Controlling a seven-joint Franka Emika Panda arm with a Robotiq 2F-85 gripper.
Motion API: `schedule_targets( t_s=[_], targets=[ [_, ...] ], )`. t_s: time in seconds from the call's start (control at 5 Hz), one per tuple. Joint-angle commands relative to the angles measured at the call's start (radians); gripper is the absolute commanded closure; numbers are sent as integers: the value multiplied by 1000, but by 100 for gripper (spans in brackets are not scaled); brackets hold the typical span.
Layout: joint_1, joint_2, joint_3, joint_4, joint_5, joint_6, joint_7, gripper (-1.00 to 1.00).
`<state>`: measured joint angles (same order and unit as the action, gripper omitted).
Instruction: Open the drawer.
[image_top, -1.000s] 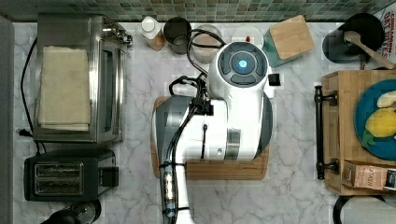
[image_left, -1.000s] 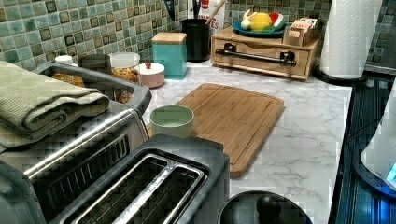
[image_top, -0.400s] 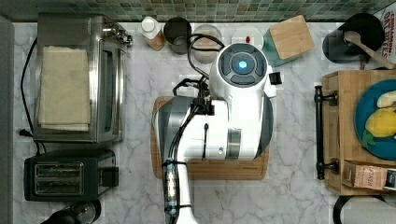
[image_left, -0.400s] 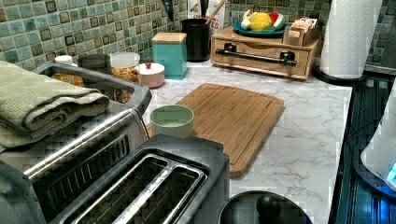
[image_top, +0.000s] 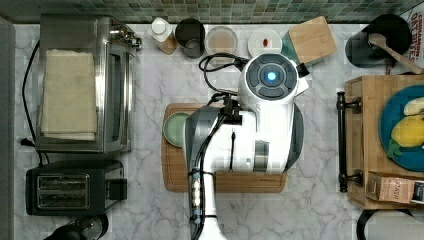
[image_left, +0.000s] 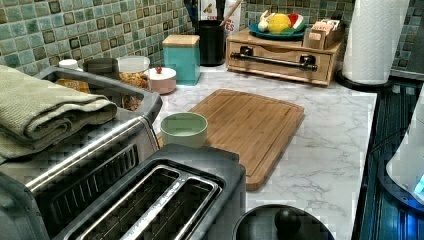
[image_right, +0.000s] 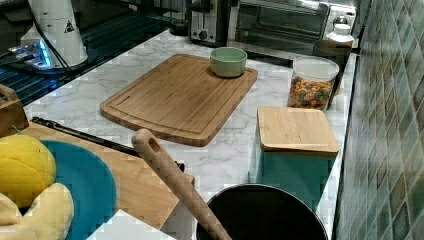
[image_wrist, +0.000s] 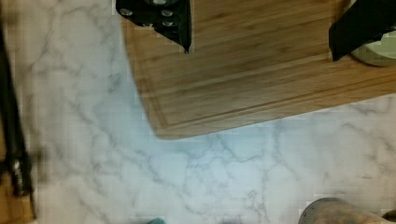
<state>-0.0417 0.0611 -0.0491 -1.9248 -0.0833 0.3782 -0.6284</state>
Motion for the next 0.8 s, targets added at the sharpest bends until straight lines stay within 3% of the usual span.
schedule_targets(
  t_s=[0.2,0.6,0.8],
  targets=[
    [-160,93,-143,35,-24,143,-353,-100],
    [-242,121,-141,0,-51,256,-477,-100],
    [-254,149,-151,-7,-38,310,-544,-100]
  ],
)
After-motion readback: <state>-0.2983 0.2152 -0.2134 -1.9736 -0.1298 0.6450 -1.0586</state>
